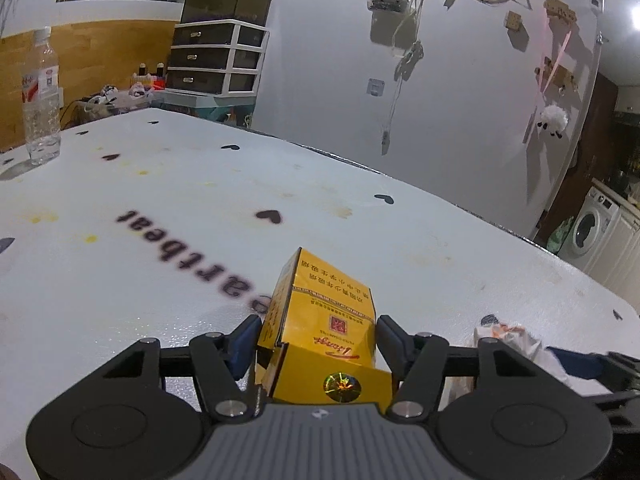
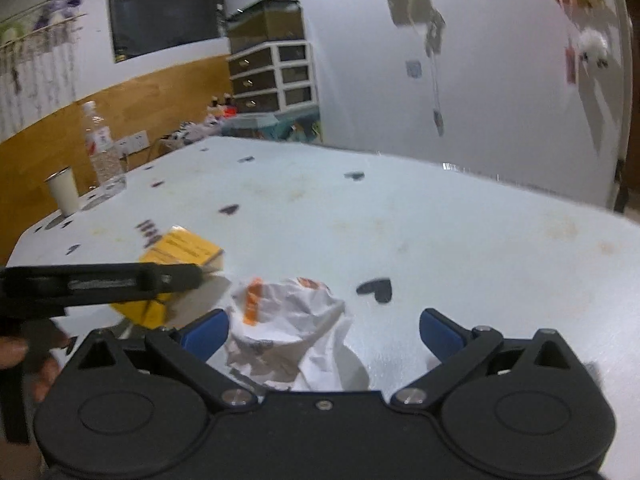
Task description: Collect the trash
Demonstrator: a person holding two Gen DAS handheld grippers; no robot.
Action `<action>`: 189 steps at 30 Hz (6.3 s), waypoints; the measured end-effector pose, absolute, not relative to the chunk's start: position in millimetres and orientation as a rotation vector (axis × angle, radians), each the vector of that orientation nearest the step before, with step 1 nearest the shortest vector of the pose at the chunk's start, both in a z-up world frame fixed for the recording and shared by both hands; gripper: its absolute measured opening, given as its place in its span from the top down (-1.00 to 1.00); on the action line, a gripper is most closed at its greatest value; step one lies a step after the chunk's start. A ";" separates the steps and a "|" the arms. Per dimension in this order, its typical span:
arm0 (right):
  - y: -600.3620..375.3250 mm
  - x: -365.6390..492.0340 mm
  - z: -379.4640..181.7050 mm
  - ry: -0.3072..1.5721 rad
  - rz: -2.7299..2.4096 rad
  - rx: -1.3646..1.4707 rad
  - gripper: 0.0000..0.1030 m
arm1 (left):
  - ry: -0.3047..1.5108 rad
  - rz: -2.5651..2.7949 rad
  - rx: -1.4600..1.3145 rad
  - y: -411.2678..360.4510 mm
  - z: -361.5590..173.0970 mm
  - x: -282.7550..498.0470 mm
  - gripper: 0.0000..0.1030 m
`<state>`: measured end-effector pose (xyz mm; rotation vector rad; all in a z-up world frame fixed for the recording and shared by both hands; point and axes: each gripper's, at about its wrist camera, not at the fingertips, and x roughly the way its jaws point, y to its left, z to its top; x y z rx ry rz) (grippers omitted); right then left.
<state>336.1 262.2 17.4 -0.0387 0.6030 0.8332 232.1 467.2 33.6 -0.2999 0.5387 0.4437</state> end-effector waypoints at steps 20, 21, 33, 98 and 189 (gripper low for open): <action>220.2 330.2 17.7 0.573 0.766 -0.081 0.56 | 0.532 0.397 -0.234 431.2 33.2 228.1 -0.21; 214.4 329.7 17.6 0.568 0.756 -0.083 0.56 | 0.536 0.395 -0.228 427.2 32.6 228.9 -0.21; 148.7 321.8 24.3 0.534 0.683 -0.061 0.58 | 0.538 0.333 -0.168 363.6 31.4 225.0 -0.21; -298.1 204.1 6.0 0.506 0.170 0.155 0.59 | 0.614 -0.154 0.094 -89.2 21.6 217.6 -0.21; -302.5 351.6 -318.9 1.419 0.226 -0.061 -0.32 | 1.526 -0.199 0.146 -132.0 -322.8 394.9 -0.74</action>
